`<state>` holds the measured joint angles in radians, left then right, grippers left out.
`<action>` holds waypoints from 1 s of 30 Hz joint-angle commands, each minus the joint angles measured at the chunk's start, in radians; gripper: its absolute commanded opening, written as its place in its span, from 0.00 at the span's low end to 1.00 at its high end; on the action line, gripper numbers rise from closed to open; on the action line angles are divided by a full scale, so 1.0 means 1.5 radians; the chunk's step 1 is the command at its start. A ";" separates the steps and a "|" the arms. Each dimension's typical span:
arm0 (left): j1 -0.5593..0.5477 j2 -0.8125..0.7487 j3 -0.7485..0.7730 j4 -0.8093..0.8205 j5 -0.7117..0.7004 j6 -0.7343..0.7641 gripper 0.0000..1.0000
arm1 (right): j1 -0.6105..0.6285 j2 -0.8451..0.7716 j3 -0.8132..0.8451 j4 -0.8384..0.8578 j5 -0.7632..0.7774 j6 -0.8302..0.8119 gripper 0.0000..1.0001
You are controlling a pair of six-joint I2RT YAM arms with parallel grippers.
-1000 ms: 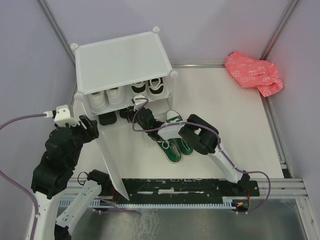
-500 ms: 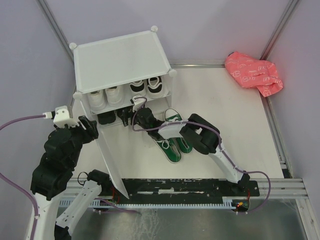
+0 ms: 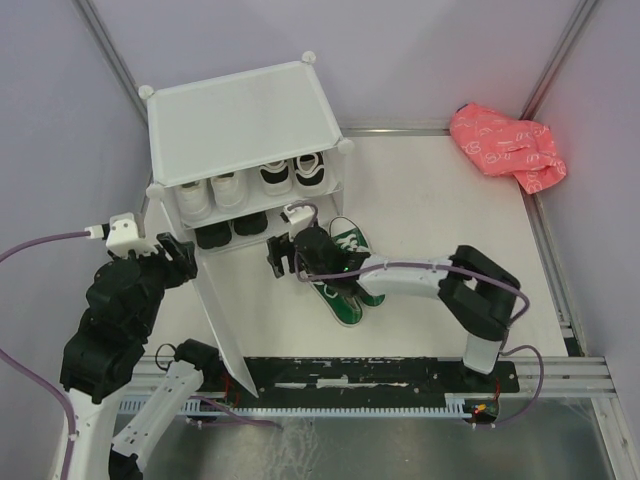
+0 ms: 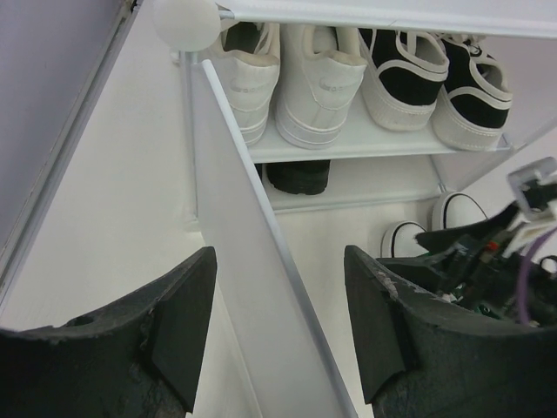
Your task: Place and organize the shoes in the shoe cabinet
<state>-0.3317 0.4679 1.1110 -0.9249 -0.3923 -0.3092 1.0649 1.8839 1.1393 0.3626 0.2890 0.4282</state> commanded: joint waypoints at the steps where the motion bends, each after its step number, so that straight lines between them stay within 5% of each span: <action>1: -0.001 -0.005 0.012 0.031 0.014 -0.003 0.67 | 0.004 -0.156 -0.027 -0.323 0.101 0.020 0.89; 3: -0.001 -0.008 0.015 0.031 0.014 -0.001 0.68 | 0.003 -0.212 -0.044 -0.467 0.155 0.028 0.89; 9: -0.001 -0.015 -0.003 0.043 0.026 -0.008 0.68 | -0.006 -0.338 -0.103 -0.624 0.194 0.028 0.88; 19: -0.006 -0.033 -0.022 0.049 0.035 -0.013 0.68 | -0.061 -0.364 -0.179 -0.518 -0.002 -0.044 0.75; 30: -0.010 -0.050 -0.030 0.038 0.018 -0.010 0.68 | -0.060 -0.364 -0.192 -0.496 -0.053 -0.013 0.74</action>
<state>-0.3424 0.4030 1.0695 -0.8925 -0.3573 -0.3096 0.9730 1.3586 0.8482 -0.4164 0.2428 0.3969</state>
